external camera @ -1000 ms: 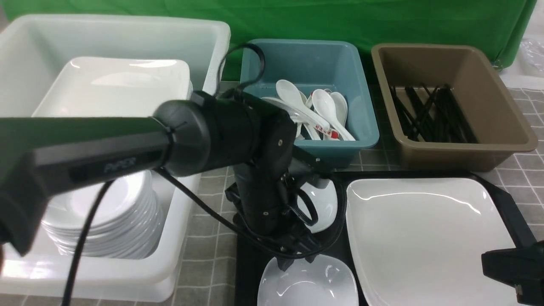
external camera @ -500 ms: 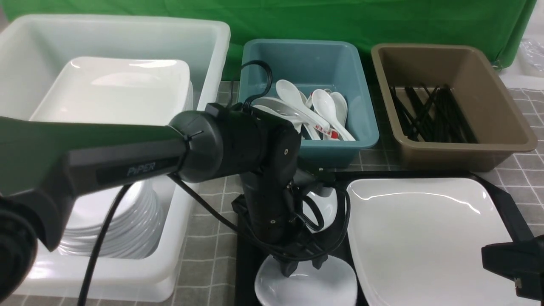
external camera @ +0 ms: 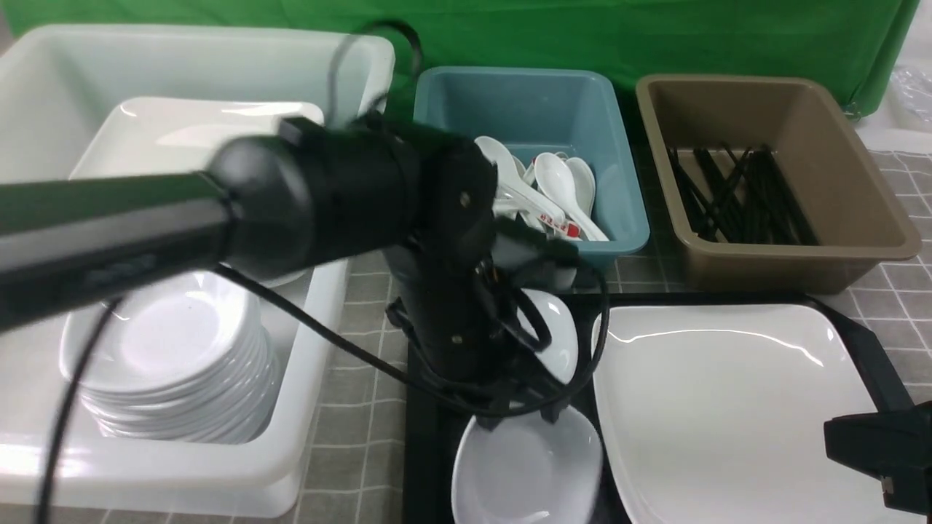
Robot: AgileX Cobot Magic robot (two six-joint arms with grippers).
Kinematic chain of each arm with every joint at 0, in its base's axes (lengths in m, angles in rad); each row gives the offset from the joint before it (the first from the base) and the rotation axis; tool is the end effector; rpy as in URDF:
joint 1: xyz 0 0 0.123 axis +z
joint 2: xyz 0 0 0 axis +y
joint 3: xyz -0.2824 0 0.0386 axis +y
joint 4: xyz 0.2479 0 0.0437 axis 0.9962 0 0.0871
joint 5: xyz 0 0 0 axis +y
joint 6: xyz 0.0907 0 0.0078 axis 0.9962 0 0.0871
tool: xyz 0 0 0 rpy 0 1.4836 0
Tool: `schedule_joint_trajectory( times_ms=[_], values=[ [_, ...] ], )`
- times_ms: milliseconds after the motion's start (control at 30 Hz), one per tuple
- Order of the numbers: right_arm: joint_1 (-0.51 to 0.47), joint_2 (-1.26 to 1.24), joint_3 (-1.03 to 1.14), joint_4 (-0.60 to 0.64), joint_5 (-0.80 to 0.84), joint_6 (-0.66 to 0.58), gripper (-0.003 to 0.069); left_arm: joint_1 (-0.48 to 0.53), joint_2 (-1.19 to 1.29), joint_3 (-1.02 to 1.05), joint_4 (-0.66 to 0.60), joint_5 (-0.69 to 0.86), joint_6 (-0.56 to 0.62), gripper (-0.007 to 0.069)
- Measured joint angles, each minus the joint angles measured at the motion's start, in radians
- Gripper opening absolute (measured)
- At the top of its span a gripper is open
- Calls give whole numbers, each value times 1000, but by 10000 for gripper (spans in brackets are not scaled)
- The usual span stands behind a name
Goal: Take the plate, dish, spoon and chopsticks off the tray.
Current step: Use the left arm to grab a small plate from the dinner plate, then use the left arm to put the small plate into the large storage box on the left
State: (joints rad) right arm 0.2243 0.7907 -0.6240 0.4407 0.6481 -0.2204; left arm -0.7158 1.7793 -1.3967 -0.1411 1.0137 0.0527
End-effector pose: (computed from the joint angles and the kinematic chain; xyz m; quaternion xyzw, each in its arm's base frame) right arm 0.1399 0.0560 0.2975 -0.0939 0.8916 0.1925 0.3989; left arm 0.2692 -0.2485 0.2521 0.3437 0.9278 -0.1031 0.1022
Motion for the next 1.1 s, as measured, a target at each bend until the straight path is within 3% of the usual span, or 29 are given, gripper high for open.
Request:
schedule_joint_trajectory(
  times_ms=[167,267,400,467,567,667,767,1100],
  values=[
    [0,2,-45,25,23,-51,57,14,-134,-1,-6,-1,-1,36],
    [19,34,-166,114,70,-176,53,107,-268,-2,-40,18,-1,36],
    [96,130,-330,194,159,-291,28,320,-405,-2,-71,68,0,36],
    [178,209,-422,207,196,-323,26,475,-465,-2,-86,95,17,36],
    [315,332,-540,192,205,-328,25,710,-515,-1,-130,127,50,36],
    [456,456,-648,152,184,-313,25,937,-531,43,-257,123,66,36],
    [544,550,-741,132,134,-288,25,1051,-530,149,-357,89,87,36],
    [587,719,-920,119,144,-269,36,1093,-529,423,-432,0,150,41]
  ],
)
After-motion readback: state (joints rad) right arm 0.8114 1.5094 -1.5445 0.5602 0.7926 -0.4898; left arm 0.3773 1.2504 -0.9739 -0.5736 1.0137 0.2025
